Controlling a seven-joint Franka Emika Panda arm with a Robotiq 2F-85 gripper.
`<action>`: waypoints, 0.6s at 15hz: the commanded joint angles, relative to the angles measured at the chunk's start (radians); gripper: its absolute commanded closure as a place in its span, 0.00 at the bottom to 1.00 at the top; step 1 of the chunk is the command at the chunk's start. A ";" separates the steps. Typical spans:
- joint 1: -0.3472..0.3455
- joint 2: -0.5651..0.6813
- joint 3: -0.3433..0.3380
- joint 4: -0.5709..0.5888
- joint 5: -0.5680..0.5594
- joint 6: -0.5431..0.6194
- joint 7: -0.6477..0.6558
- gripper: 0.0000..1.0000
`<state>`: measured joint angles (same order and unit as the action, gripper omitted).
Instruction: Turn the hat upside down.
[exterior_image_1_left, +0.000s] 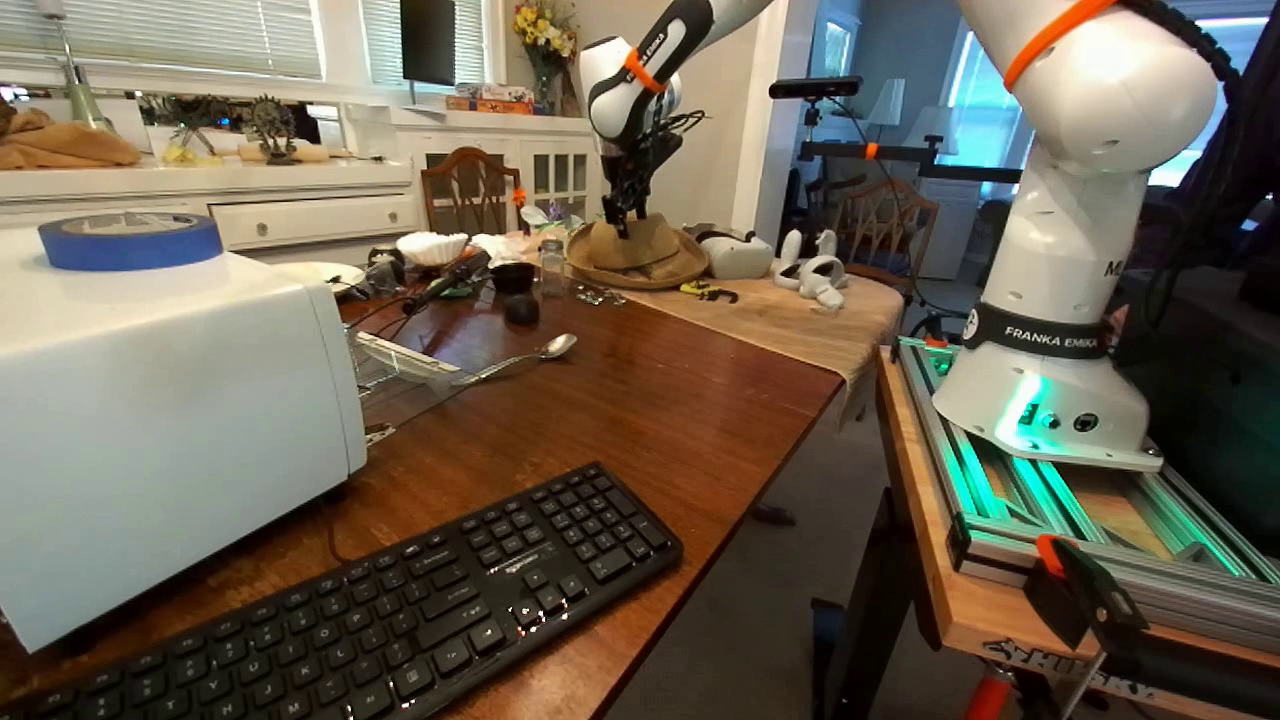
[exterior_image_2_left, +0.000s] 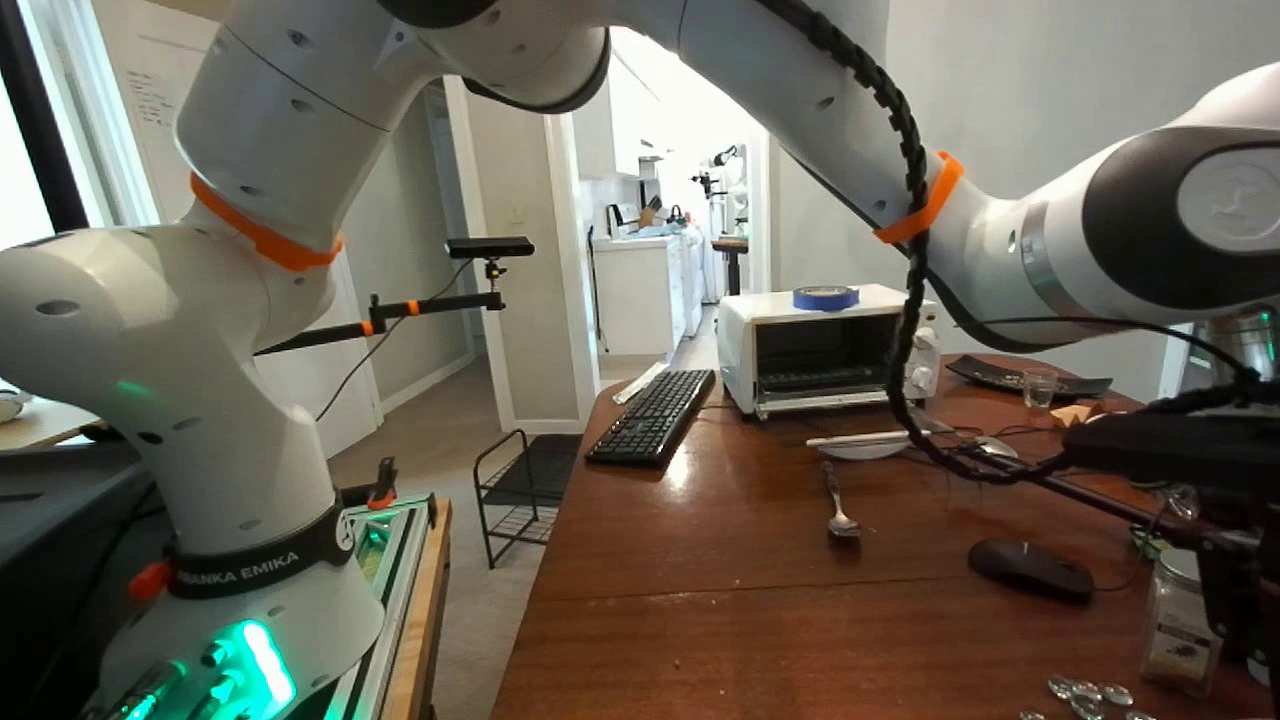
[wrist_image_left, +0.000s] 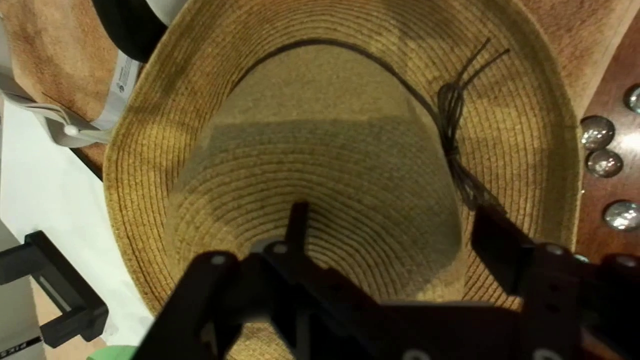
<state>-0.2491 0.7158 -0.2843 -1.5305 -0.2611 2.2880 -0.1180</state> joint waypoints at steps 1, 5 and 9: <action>-0.010 0.030 0.005 0.047 -0.009 -0.037 0.015 0.48; -0.017 0.030 0.005 0.055 -0.008 -0.043 0.013 0.77; -0.020 0.026 0.003 0.065 -0.009 -0.048 0.013 1.00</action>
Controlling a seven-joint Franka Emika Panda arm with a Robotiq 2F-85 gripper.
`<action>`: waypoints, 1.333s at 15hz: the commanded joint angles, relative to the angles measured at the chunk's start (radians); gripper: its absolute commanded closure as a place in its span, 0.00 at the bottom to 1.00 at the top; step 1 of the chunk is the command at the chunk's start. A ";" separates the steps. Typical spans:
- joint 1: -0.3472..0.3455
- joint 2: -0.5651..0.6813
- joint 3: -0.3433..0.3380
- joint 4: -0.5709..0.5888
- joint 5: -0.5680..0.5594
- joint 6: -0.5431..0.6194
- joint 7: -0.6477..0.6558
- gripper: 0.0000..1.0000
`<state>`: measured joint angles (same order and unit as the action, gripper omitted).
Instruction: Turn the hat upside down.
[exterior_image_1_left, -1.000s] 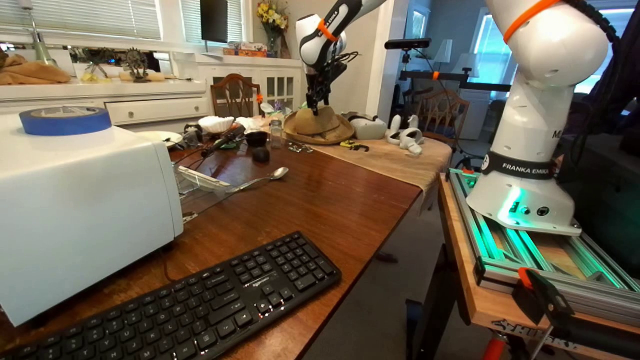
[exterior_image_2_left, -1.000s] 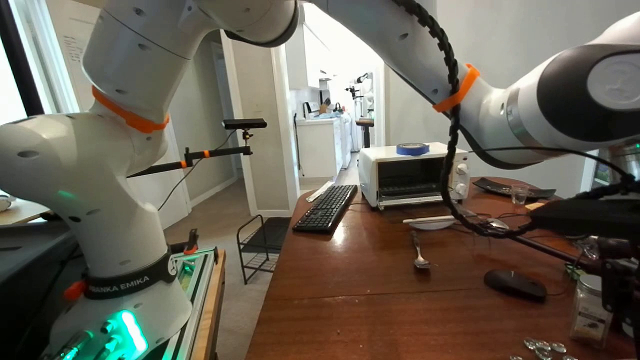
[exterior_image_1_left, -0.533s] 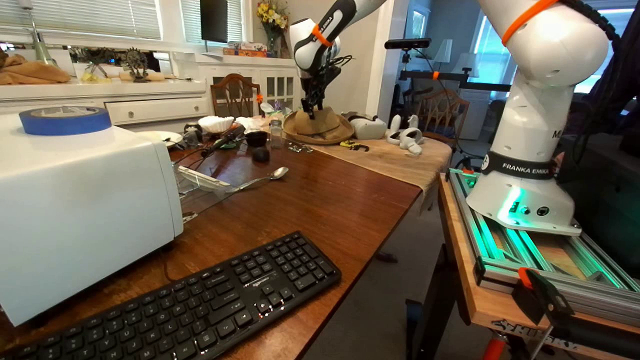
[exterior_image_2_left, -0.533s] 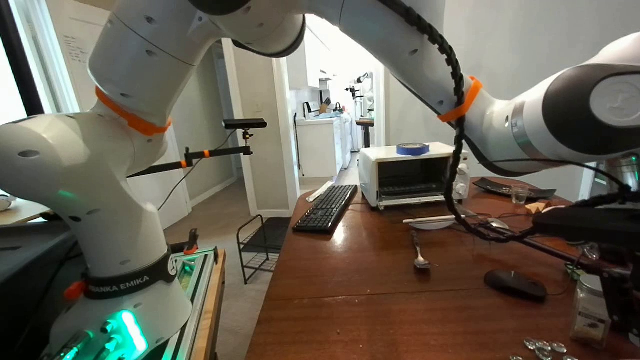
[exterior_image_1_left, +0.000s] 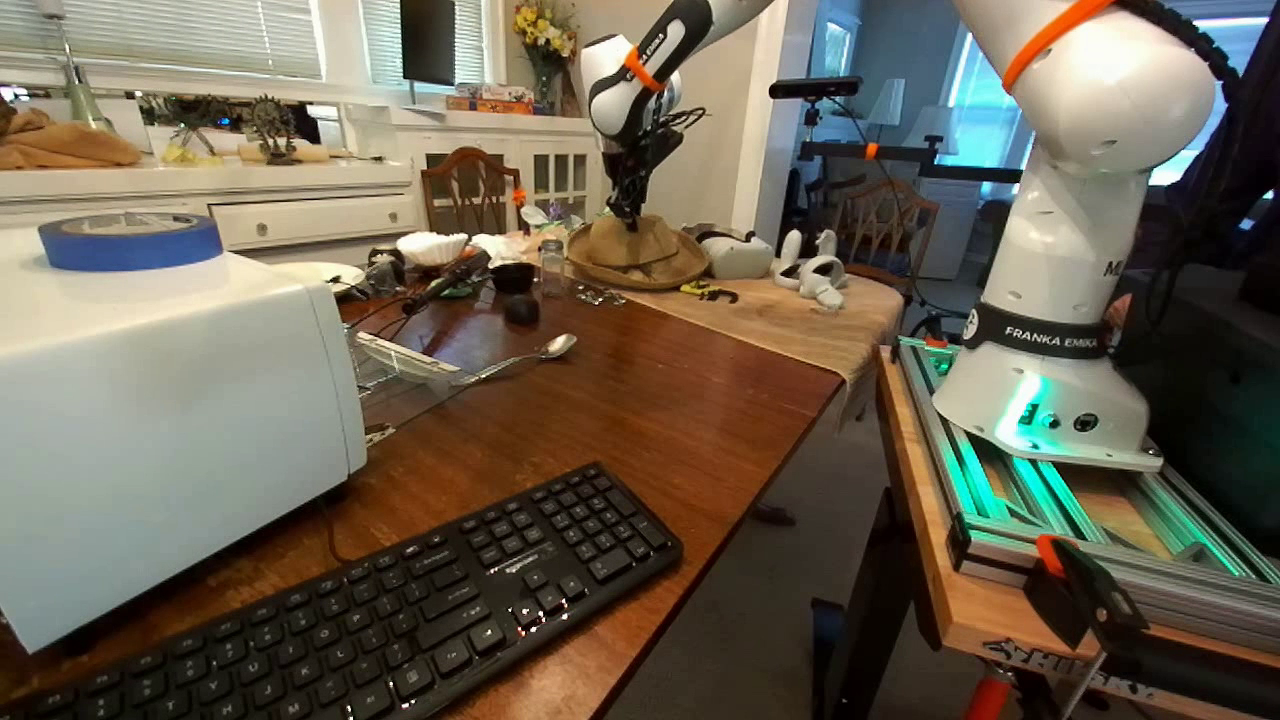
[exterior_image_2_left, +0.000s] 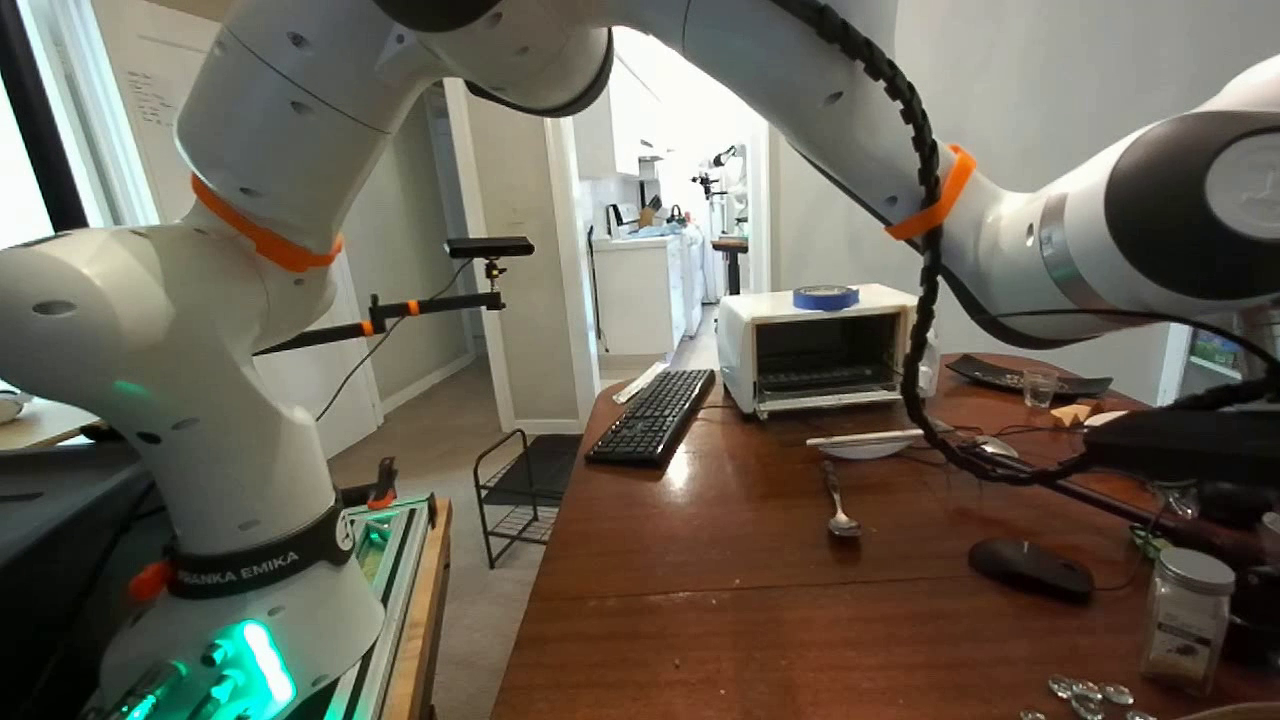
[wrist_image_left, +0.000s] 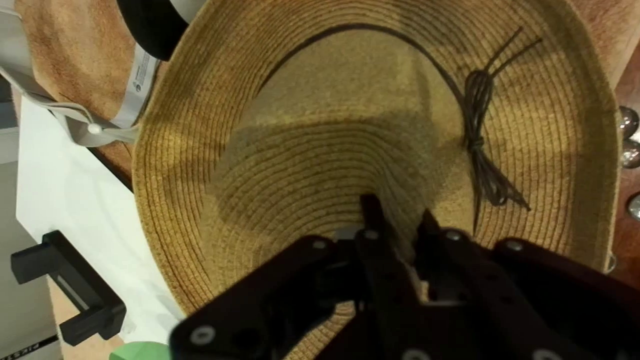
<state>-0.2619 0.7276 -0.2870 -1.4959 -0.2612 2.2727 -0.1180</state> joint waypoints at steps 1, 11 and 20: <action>-0.005 0.003 0.001 0.022 -0.012 -0.030 0.018 1.00; -0.013 -0.385 -0.003 -0.170 0.025 -0.083 -0.026 0.98; -0.050 -0.703 0.043 -0.145 0.474 -0.483 -0.283 0.98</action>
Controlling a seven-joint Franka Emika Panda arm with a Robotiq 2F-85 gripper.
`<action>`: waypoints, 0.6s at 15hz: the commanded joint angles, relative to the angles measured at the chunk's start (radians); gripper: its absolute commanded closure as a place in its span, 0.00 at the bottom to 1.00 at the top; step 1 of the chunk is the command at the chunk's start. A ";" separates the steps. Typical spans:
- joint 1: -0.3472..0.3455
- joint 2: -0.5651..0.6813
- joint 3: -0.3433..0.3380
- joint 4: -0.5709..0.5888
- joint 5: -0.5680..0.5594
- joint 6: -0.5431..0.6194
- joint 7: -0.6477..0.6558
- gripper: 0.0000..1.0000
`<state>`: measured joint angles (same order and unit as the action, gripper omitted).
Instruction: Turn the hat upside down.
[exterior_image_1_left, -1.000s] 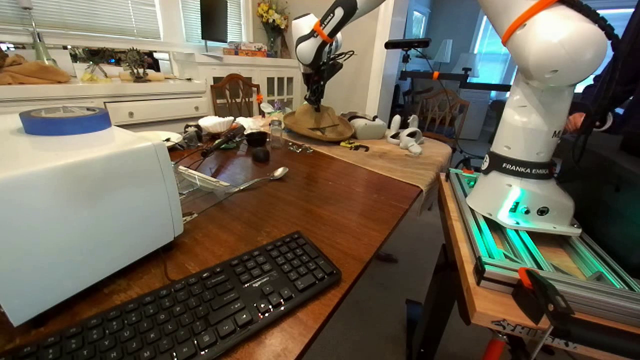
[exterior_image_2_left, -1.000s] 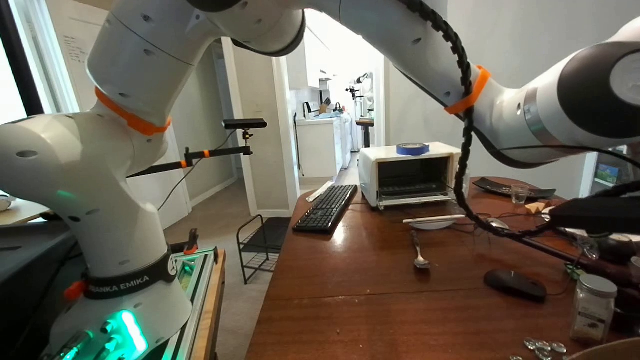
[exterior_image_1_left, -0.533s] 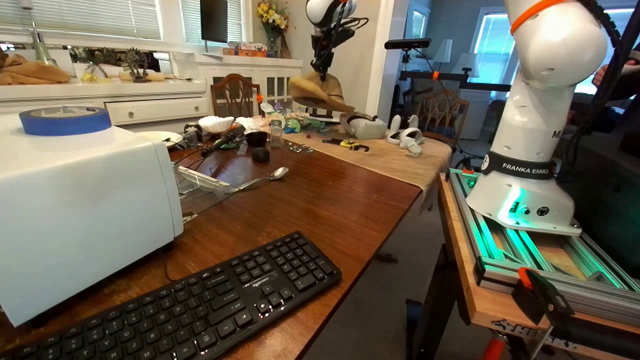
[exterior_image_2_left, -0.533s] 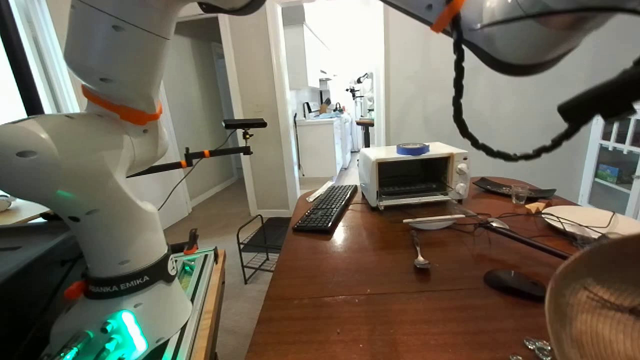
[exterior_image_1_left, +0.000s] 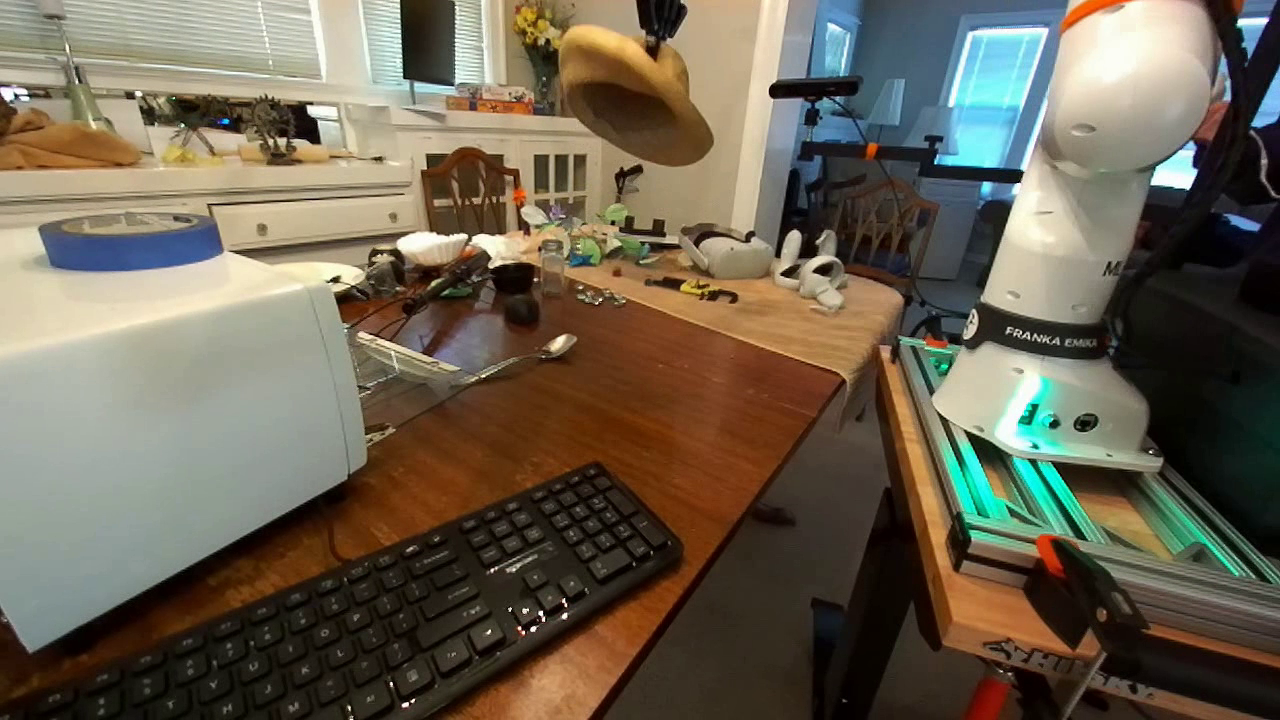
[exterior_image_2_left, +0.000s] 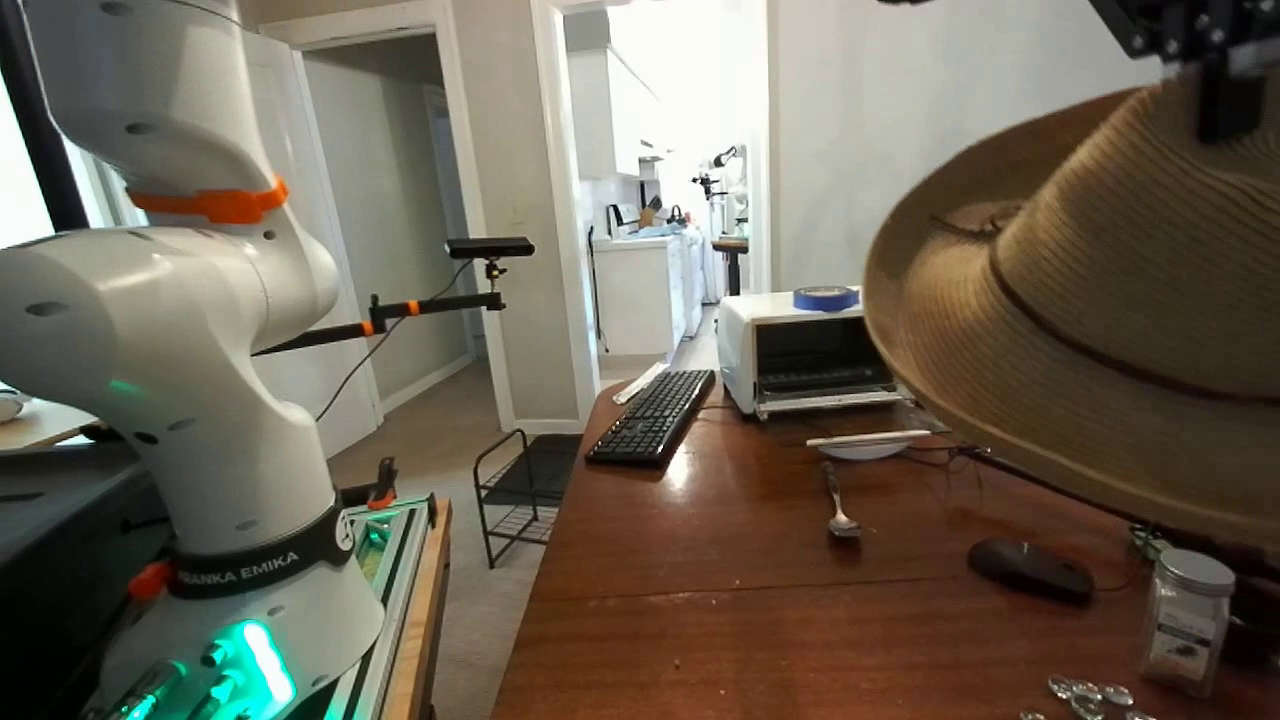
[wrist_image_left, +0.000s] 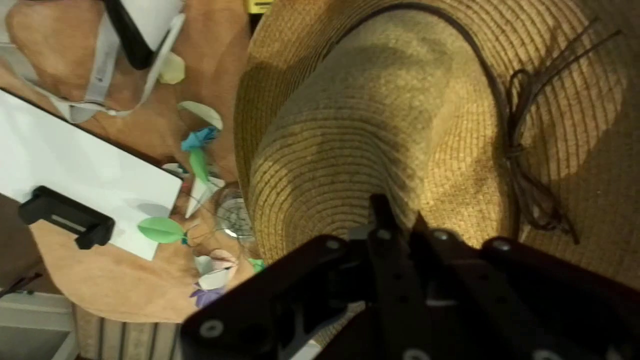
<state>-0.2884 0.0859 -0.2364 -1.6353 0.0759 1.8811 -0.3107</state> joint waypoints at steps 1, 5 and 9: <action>-0.028 -0.067 -0.021 0.003 0.191 -0.121 -0.120 0.98; -0.059 -0.037 -0.075 -0.001 0.422 -0.155 -0.297 0.98; -0.090 0.064 -0.072 -0.021 0.646 -0.149 -0.507 0.98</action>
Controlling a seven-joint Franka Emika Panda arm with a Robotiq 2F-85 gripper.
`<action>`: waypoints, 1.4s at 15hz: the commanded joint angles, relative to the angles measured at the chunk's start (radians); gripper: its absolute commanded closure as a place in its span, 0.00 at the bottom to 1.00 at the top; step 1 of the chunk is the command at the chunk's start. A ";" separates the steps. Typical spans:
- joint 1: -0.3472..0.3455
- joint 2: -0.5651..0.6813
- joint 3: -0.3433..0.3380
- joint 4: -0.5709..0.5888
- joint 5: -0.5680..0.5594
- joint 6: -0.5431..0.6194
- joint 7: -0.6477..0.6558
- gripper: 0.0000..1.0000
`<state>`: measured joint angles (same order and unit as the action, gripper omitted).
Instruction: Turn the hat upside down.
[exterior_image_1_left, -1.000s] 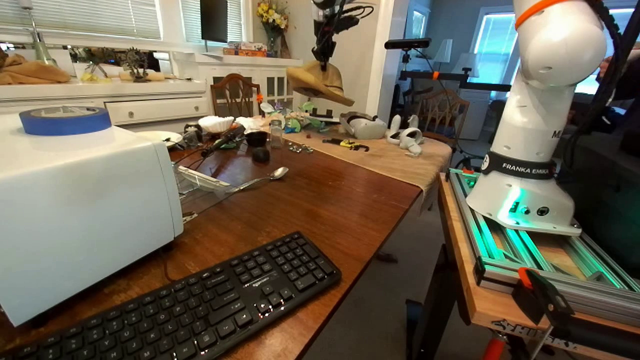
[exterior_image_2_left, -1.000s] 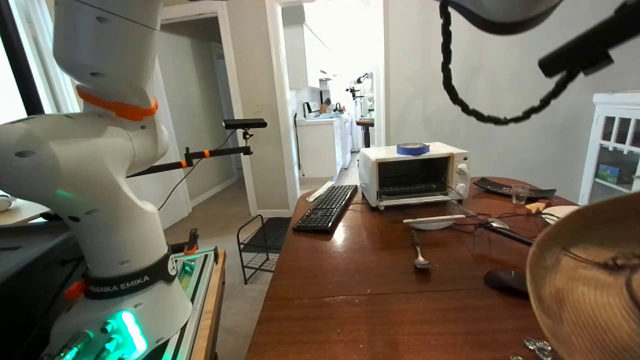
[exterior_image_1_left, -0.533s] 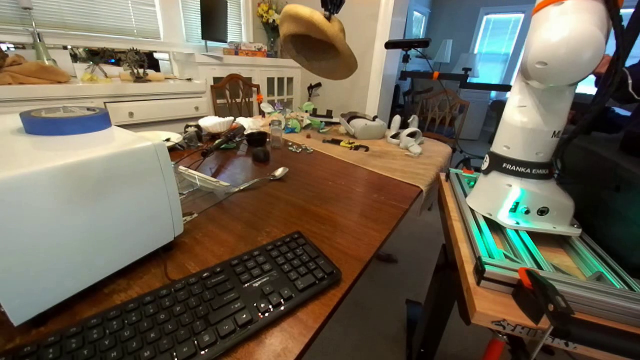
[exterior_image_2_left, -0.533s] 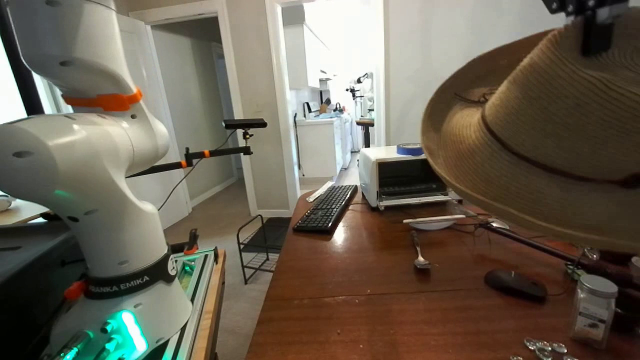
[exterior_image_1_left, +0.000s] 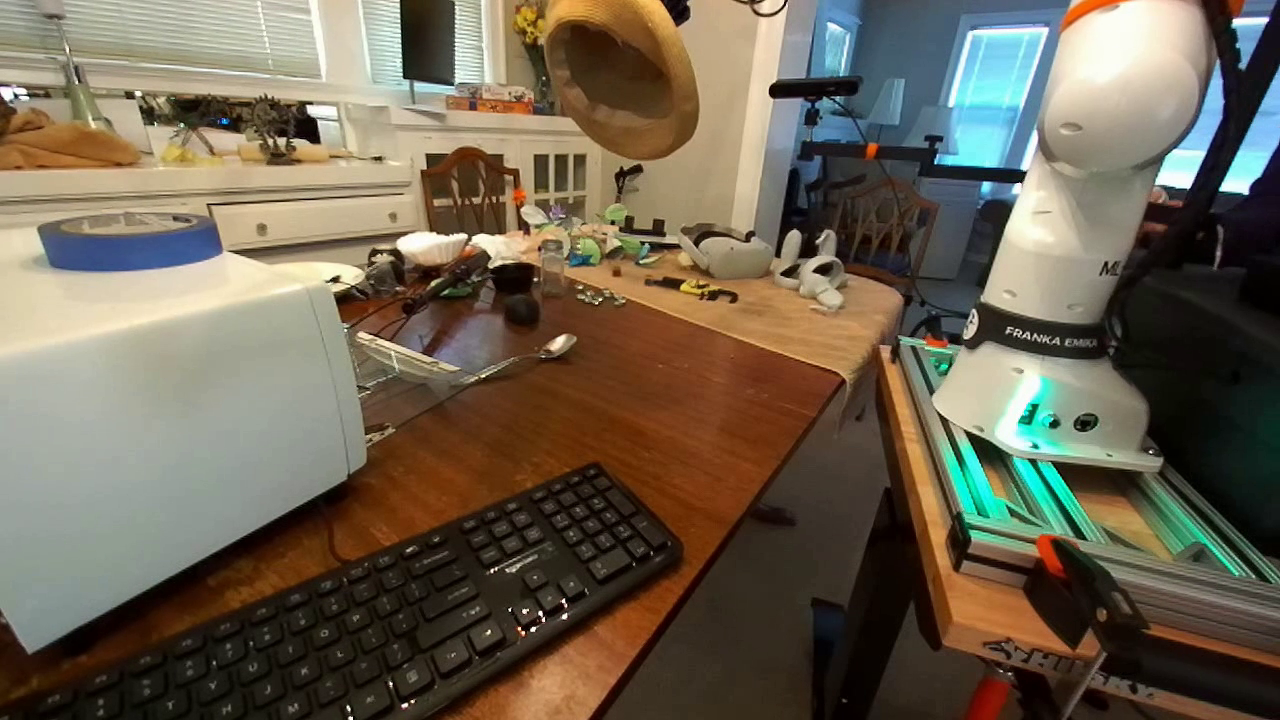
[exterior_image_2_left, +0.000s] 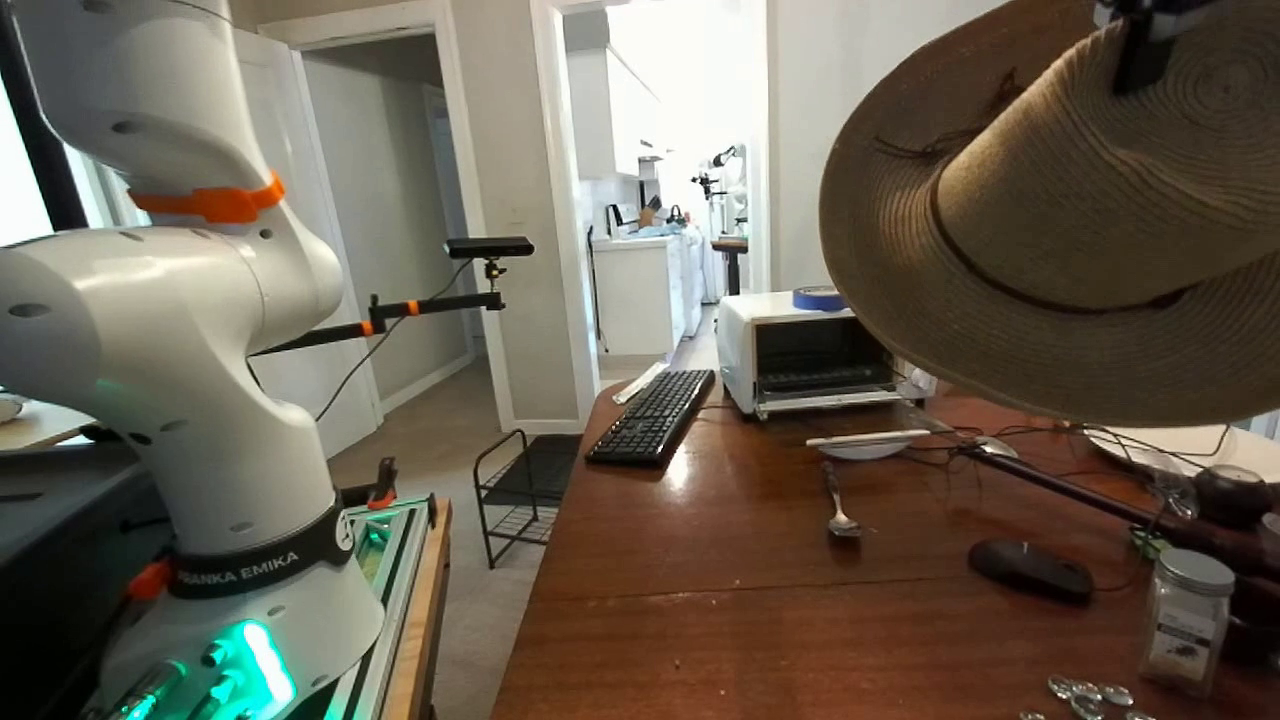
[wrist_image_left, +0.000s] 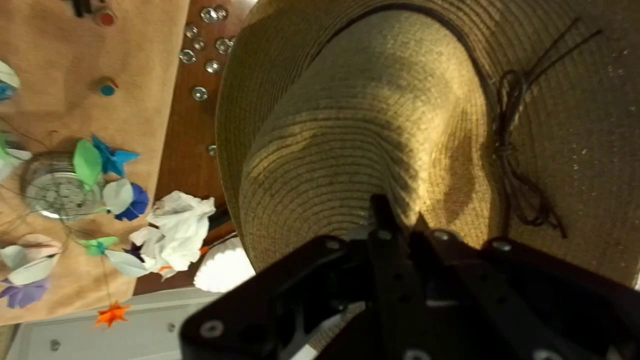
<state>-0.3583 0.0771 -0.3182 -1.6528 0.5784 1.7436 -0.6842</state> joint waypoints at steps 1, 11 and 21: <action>-0.025 0.101 0.022 -0.006 0.193 -0.017 -0.178 0.98; -0.018 0.193 0.084 -0.003 0.297 -0.062 -0.268 0.93; -0.011 0.333 0.189 0.115 0.412 -0.194 -0.584 0.98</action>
<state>-0.3646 0.3346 -0.1530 -1.6200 0.9368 1.6194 -1.1702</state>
